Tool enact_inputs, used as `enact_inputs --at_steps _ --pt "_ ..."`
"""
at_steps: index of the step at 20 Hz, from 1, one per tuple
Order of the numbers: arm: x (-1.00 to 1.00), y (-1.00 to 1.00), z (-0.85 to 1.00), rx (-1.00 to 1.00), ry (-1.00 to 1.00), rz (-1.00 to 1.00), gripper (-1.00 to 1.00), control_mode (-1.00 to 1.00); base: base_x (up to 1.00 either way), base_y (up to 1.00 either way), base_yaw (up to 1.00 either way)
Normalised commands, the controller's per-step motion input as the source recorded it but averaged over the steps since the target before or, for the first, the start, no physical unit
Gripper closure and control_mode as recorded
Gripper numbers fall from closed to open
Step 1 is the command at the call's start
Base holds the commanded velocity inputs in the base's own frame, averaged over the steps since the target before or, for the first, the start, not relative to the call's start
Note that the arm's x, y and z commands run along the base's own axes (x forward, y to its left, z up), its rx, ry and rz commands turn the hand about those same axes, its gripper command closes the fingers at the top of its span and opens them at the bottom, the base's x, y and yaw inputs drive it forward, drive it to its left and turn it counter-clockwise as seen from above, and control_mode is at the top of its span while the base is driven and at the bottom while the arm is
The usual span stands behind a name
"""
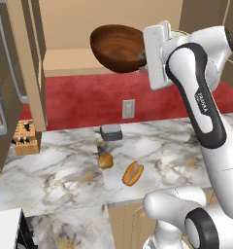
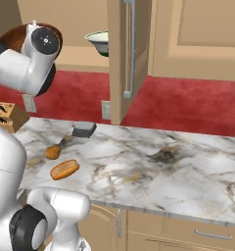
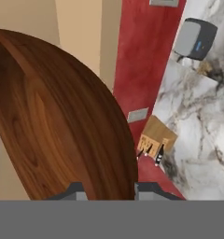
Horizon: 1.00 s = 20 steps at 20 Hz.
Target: Pick both bowls and place them on the counter. Then place the hotdog bun in one bowl and place the potato in the other bowl.
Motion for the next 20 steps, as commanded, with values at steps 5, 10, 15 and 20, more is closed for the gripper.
enact_inputs --at_steps 5,10,15,20 --pt "-0.74 -0.23 -0.16 0.0 0.0 -0.08 1.0 -1.0 0.0 0.0 0.0" --pt "-0.65 -0.14 -0.2 0.0 0.09 -0.08 1.0 -1.0 0.0 0.0 0.0" --pt "-0.56 -0.1 -0.22 0.0 0.25 -0.09 1.0 -1.0 0.0 0.0 0.0" --pt "-0.41 -0.14 -0.33 0.0 0.35 -0.05 1.0 -1.0 0.0 0.0 0.0"
